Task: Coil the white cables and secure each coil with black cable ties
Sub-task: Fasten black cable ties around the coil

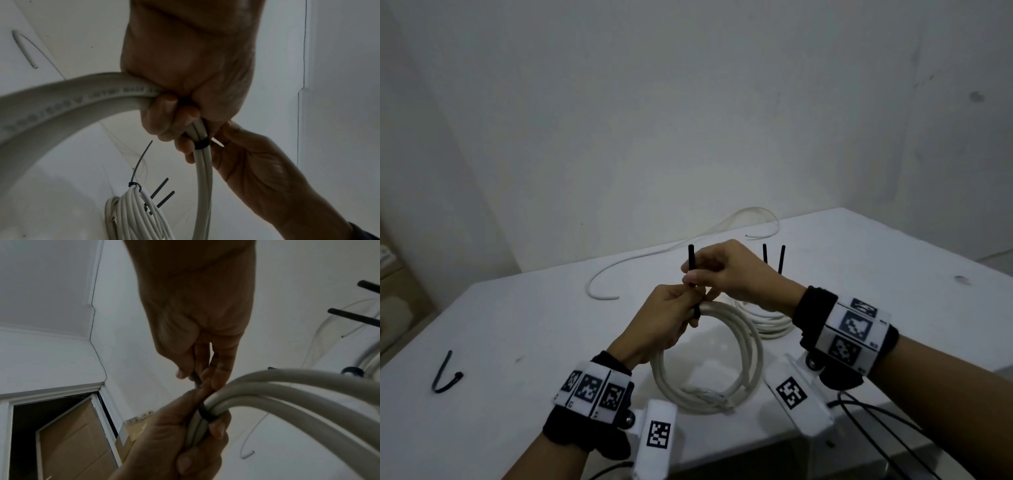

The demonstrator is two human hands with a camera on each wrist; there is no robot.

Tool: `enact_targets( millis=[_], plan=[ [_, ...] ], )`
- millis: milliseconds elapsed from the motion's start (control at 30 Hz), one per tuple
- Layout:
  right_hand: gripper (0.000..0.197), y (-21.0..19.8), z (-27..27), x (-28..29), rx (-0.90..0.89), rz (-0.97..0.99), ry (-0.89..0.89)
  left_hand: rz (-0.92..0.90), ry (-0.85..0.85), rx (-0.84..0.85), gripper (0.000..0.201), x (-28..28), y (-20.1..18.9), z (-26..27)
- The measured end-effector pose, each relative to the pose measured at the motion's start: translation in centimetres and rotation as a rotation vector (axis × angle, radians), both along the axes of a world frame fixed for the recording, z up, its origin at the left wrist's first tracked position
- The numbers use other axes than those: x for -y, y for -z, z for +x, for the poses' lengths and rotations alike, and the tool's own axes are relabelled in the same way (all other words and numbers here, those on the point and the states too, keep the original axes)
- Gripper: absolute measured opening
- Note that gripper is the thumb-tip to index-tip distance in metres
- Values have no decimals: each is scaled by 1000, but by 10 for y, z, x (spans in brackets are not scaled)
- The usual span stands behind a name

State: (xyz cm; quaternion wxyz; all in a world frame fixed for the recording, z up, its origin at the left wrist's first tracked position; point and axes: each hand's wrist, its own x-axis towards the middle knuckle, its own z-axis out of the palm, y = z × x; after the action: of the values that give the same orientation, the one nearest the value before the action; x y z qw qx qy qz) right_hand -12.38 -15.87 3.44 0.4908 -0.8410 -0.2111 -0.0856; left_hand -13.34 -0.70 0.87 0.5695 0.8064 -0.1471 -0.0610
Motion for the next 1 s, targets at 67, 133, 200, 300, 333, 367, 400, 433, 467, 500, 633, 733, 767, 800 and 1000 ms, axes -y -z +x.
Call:
enact_targets(
  millis=[67,133,200,300,333,367,400,433,467,500,633,733,767,800,1000],
  plan=[
    [14,3,4,-1,18,85,56,-1,16,-17,41,0,-1,3],
    [19,0,9,-2,47,98,132,6,72,-34,39,4,-3,3],
    [21,-2,15,0,58,87,180,52,128,-66,40,9,-4,2],
    [22,8,23,2,10,115,189,162,174,-134,45,14,-4,1],
    [22,12,24,1,4,133,186,179,180,-145,45,15,-4,1],
    [21,13,25,1,9,153,183,181,172,-143,46,15,-4,2],
    [21,14,24,2,17,171,185,169,149,-142,46,17,-4,3],
    [21,12,22,3,25,185,184,147,115,-145,46,17,-5,5],
    [21,8,19,5,34,181,174,117,84,-148,45,17,-5,7],
    [21,6,16,7,17,181,148,89,66,-160,46,16,-5,10],
    [32,16,1,31,-191,140,12,30,39,-223,51,7,1,20],
    [37,44,-10,50,-160,-193,100,-37,56,-260,48,1,5,27],
    [38,53,-14,52,-172,-227,108,-61,60,-261,48,0,6,30],
    [39,61,-17,53,-193,-214,111,-77,60,-252,47,0,7,31],
    [45,76,-20,47,-85,-282,179,-54,-4,-179,24,1,12,35]
  ],
)
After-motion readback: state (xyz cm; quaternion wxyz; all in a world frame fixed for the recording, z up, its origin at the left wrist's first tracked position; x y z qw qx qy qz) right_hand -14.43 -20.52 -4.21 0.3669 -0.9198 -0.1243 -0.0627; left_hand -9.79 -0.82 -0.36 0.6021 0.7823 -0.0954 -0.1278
